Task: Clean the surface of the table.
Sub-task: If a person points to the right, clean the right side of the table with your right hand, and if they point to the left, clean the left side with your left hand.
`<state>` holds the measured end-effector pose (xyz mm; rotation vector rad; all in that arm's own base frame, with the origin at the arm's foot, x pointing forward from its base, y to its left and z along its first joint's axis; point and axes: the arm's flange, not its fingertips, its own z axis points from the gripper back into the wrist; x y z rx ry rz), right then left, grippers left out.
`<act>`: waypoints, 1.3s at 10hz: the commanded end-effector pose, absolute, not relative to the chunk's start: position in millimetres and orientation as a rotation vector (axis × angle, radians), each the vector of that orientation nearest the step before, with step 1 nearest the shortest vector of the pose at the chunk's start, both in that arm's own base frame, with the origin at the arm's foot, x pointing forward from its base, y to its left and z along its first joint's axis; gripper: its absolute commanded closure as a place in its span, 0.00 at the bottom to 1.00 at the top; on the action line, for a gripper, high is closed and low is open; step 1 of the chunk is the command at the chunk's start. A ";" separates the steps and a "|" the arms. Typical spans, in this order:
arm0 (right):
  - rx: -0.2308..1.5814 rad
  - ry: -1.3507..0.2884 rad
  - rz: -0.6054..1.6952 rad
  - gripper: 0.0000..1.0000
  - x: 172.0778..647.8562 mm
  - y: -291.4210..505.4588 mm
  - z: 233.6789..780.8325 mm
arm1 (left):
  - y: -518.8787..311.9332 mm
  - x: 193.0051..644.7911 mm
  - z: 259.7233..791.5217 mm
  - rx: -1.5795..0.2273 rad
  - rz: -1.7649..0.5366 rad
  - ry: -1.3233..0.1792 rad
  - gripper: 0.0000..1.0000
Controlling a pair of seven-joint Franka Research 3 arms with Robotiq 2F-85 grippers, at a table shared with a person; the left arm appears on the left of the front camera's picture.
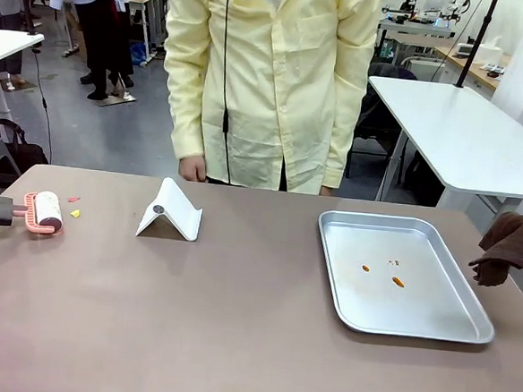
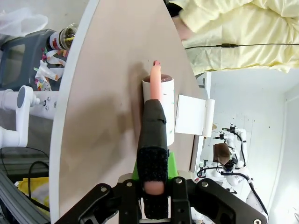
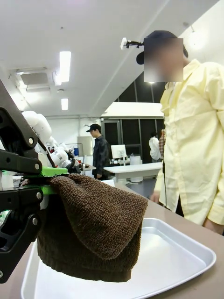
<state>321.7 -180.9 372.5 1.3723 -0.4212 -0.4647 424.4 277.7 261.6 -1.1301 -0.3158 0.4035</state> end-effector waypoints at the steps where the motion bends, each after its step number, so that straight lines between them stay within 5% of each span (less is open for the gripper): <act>1: 1.363 -0.413 -0.480 1.00 321.8 -180.0 379.9 | 264.1 429.2 255.1 -1.076 0.395 -0.240 0.78; 13: 1.363 -0.413 -0.480 1.00 321.8 -180.0 379.9 | 190.7 514.7 264.3 -0.981 0.374 -0.101 0.78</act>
